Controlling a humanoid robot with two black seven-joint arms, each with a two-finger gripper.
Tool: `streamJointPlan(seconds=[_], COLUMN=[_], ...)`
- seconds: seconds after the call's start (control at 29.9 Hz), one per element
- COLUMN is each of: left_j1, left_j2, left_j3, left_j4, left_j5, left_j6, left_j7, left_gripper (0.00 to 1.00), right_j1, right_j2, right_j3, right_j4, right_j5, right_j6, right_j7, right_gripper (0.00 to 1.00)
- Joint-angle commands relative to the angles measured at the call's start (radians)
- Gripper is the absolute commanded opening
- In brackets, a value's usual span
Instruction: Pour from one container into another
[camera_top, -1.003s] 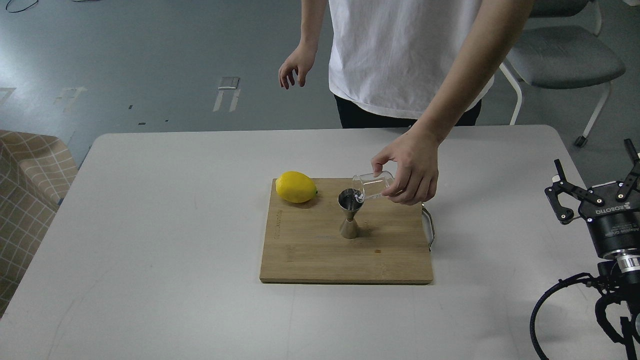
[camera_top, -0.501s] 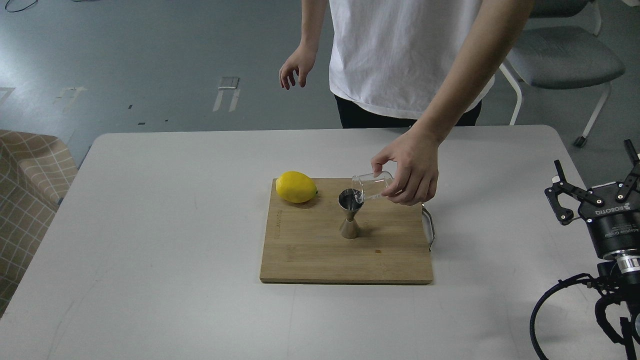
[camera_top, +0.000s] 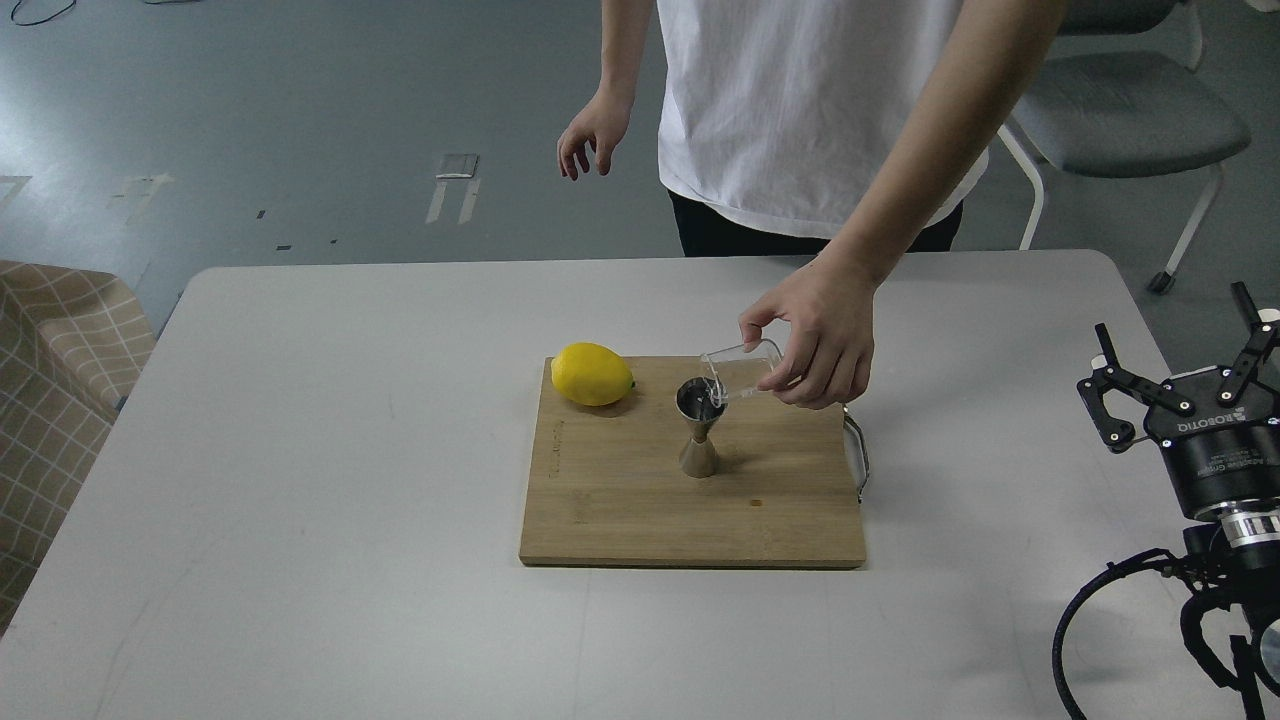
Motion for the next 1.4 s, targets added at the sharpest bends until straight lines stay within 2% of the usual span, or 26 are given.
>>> streamJointPlan(seconds=[0.0, 0.27, 0.43, 0.77, 0.97, 1.1, 1.14, 1.17, 1.27, 1.37], left_j1=[-0.010, -0.014, -0.035, -0.243, -0.322, -0.342, -0.346, -0.354, -0.366, -0.376], left_j2=[-0.034, -0.100, -0.137, -0.264, -0.332, -0.362, -0.373, -0.381, -0.399, -0.431], left_j3=[0.067, 0.094, 0.169, 0.379, 0.410, 0.411, 0.410, 0.410, 0.410, 0.410], left_j4=[0.045, 0.078, 0.114, 0.387, 0.464, 0.473, 0.473, 0.473, 0.473, 0.473], left_j5=[-0.003, -0.003, -0.004, -0.004, -0.004, -0.004, -0.004, -0.004, -0.004, -0.004], left_j6=[0.000, 0.000, 0.000, 0.000, 0.000, 0.000, 0.000, 0.000, 0.000, 0.000], left_j7=[0.000, 0.000, 0.000, 0.000, 0.000, 0.000, 0.007, 0.040, 0.097, 0.139], left_gripper=[0.98, 0.98, 0.98, 0.98, 0.98, 0.98, 0.98, 0.98, 0.98, 0.98], right_j1=[-0.001, -0.006, -0.008, -0.009, -0.011, -0.009, -0.009, -0.009, -0.009, -0.008], right_j2=[0.000, -0.002, -0.002, -0.002, -0.003, -0.003, -0.005, -0.005, -0.006, -0.006], right_j3=[0.000, 0.000, 0.000, 0.000, 0.002, 0.002, 0.002, 0.002, 0.002, 0.002], right_j4=[0.000, 0.000, 0.000, 0.000, 0.000, 0.000, 0.000, 0.000, 0.000, 0.000], right_j5=[-0.001, 0.001, 0.001, 0.001, 0.002, 0.004, 0.004, 0.005, 0.005, 0.007], right_j6=[0.002, 0.000, 0.002, 0.002, 0.002, 0.002, 0.002, 0.002, 0.002, 0.002], right_j7=[0.000, 0.000, 0.000, -0.002, -0.002, -0.002, -0.002, -0.002, -0.002, -0.003], right_gripper=[1.00, 1.00, 1.00, 1.00, 1.00, 1.00, 1.00, 1.00, 1.00, 1.00])
